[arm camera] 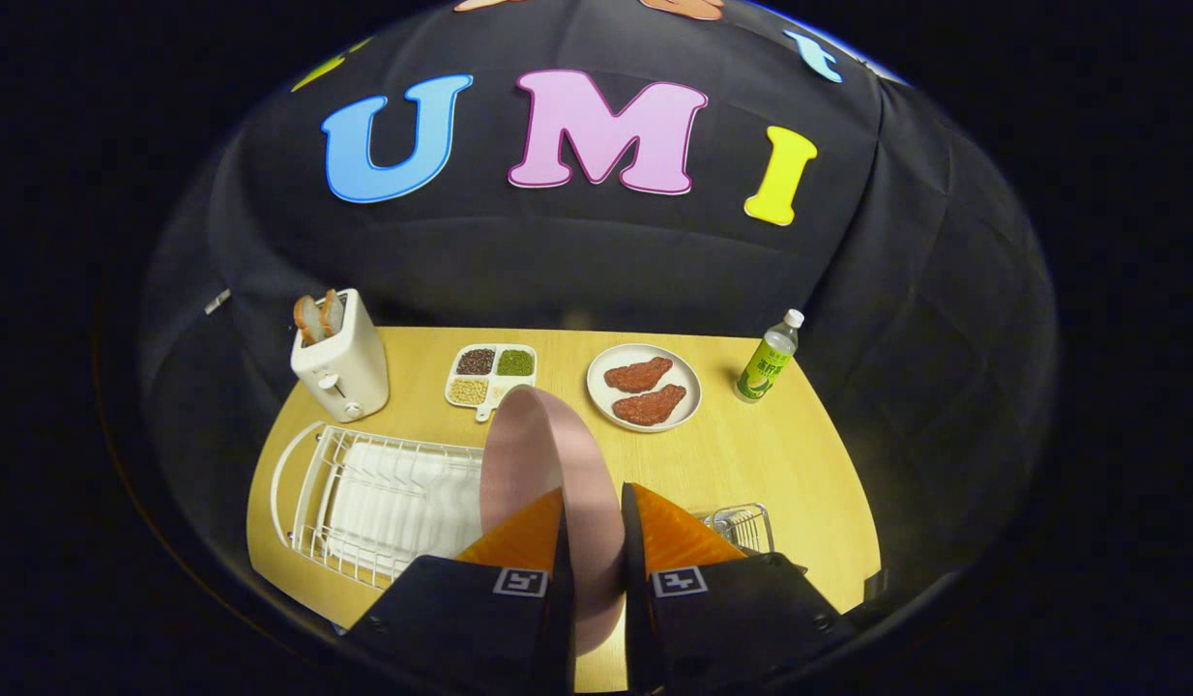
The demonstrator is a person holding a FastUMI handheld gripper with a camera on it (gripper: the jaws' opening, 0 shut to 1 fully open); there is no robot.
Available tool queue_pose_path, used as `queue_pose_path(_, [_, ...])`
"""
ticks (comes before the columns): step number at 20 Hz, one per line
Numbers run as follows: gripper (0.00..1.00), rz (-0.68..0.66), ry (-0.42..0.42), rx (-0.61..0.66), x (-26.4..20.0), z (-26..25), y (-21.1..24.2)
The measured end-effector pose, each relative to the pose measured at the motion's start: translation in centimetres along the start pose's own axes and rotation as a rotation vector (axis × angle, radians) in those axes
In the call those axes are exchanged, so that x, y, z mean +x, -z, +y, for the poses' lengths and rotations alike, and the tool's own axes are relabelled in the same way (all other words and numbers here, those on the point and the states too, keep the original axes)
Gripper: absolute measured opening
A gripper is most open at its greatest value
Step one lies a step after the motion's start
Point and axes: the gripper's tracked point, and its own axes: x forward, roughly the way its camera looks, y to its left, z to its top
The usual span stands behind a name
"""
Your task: Take the plate from the dish rack, then take the spoon from the basket and place it into the plate.
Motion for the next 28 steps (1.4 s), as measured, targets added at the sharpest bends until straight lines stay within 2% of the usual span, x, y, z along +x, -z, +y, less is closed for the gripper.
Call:
queue_pose_path(3, [0.24, 0.014, -0.069, 0.059, -2.1, -2.0, 2.5])
queue_pose_path(6, [0.24, 0.034, -0.092, 0.075, -4.2, -4.5, 6.0])
queue_pose_path(10, [0.24, 0.113, -0.121, 0.171, -6.3, -6.9, 12.6])
queue_pose_path(14, [0.24, 0.221, -0.148, 0.275, -6.8, -7.3, 19.6])
queue_pose_path(18, [0.24, 0.309, -0.196, 0.365, -5.4, -5.1, 25.5])
queue_pose_path(22, [0.24, 0.367, -0.248, 0.456, -2.0, -2.5, 29.1])
queue_pose_path(25, [0.24, 0.374, -0.299, 0.558, 0.4, -0.2, 29.6])
queue_pose_path(28, [0.24, 0.380, -0.317, 0.603, 1.9, 1.4, 29.8])
